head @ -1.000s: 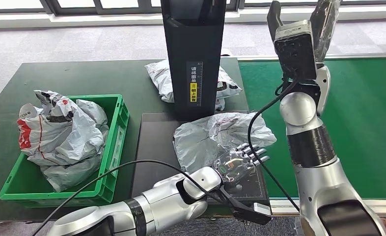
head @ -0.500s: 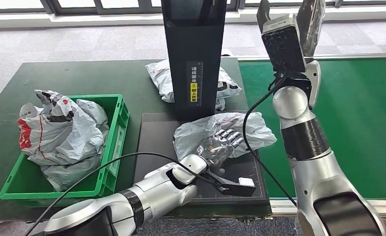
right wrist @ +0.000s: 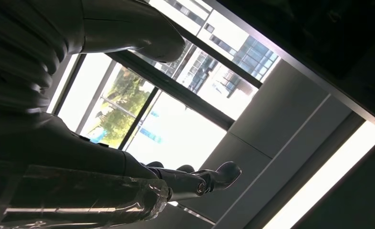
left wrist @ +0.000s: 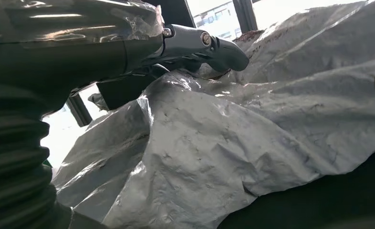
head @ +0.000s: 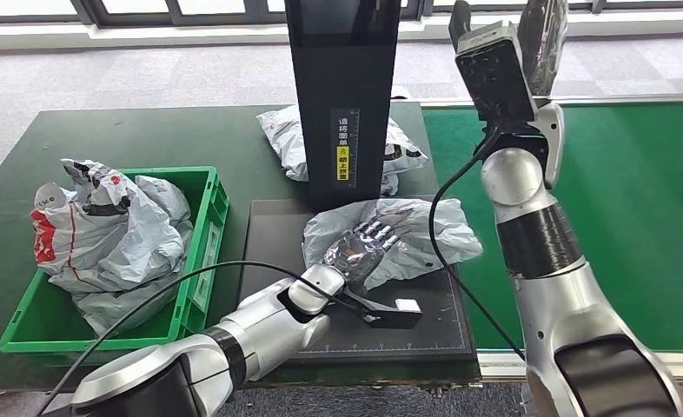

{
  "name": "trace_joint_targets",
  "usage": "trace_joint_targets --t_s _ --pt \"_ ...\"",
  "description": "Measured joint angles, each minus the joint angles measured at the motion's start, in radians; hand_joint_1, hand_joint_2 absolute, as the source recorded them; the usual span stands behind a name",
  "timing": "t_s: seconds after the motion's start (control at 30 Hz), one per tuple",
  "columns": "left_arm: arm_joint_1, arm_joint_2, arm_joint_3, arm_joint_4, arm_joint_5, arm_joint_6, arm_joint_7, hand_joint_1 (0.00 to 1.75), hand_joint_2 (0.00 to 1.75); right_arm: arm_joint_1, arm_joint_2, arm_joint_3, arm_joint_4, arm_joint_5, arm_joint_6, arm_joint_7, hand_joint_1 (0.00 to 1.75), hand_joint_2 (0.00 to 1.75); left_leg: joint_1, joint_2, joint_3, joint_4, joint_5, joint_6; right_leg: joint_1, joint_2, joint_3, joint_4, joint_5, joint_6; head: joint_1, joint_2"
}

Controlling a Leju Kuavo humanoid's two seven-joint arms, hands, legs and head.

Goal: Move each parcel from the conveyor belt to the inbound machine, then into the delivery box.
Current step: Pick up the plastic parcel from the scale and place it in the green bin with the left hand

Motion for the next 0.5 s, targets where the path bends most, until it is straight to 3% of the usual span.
trace_joint_targets --t_s 0.5 --pt "-0.005 0.013 0.003 0.011 -0.008 -0.003 0.004 0.00 1.75 -0.011 -0.004 0.000 0.020 0.000 0.006 0.000 0.00 1.75 0.000 0.000 0.000 0.000 0.000 0.000 0.000 0.000 0.000 0.000 0.000 0.000 0.000 0.000"
